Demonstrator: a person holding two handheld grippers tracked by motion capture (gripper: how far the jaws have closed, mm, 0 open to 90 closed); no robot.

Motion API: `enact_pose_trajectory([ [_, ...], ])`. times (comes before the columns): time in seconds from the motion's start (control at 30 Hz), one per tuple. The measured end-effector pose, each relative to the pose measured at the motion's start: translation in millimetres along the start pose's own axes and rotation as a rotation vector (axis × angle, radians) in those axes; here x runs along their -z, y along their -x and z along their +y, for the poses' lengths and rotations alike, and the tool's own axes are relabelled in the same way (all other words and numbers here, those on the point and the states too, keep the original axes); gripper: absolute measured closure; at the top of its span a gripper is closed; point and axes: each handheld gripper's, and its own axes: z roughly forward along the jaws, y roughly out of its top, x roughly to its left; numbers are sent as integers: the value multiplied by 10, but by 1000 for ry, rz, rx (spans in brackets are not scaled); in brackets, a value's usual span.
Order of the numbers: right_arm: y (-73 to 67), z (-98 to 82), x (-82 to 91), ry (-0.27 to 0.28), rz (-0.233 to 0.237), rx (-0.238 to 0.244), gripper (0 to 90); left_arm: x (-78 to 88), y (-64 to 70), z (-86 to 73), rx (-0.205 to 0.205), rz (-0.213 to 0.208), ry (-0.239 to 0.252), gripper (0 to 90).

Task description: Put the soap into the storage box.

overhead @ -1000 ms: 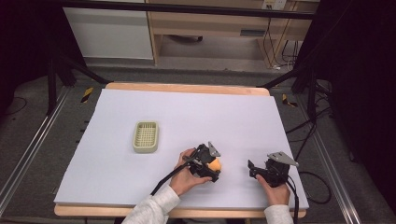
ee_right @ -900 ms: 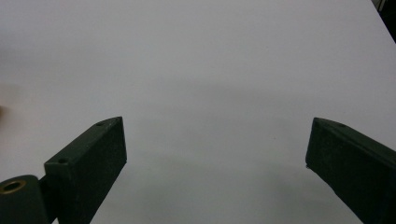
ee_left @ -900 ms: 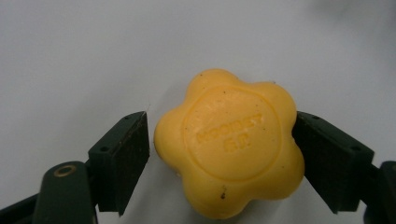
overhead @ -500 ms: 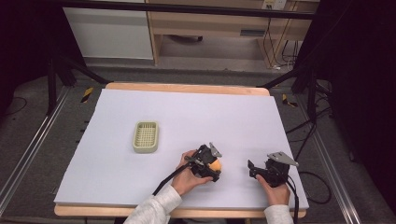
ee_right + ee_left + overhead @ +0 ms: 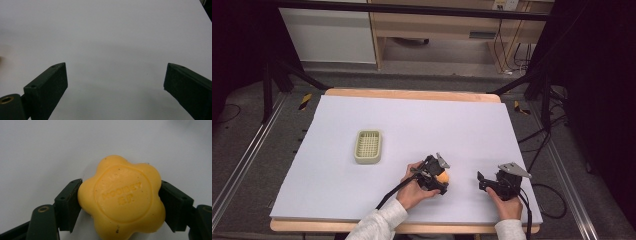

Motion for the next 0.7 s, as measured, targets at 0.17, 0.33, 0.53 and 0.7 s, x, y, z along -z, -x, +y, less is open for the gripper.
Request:
enact_pose_trajectory([
  [0.17, 1, 1, -1, -1, 1, -1, 56, 0, 7, 2, 2, 5, 1, 263],
  [0.33, -1, 0, 1, -1, 1, 0, 56, 2, 11, 2, 5, 9, 1, 263],
  [0.53, 0, 0, 1, -2, 3, -1, 56, 33, 18, -4, -6, 4, -8, 263],
  [0.7, 0, 0, 2, -2, 4, 0, 56, 110, 0, -10, -6, -9, 2, 263],
])
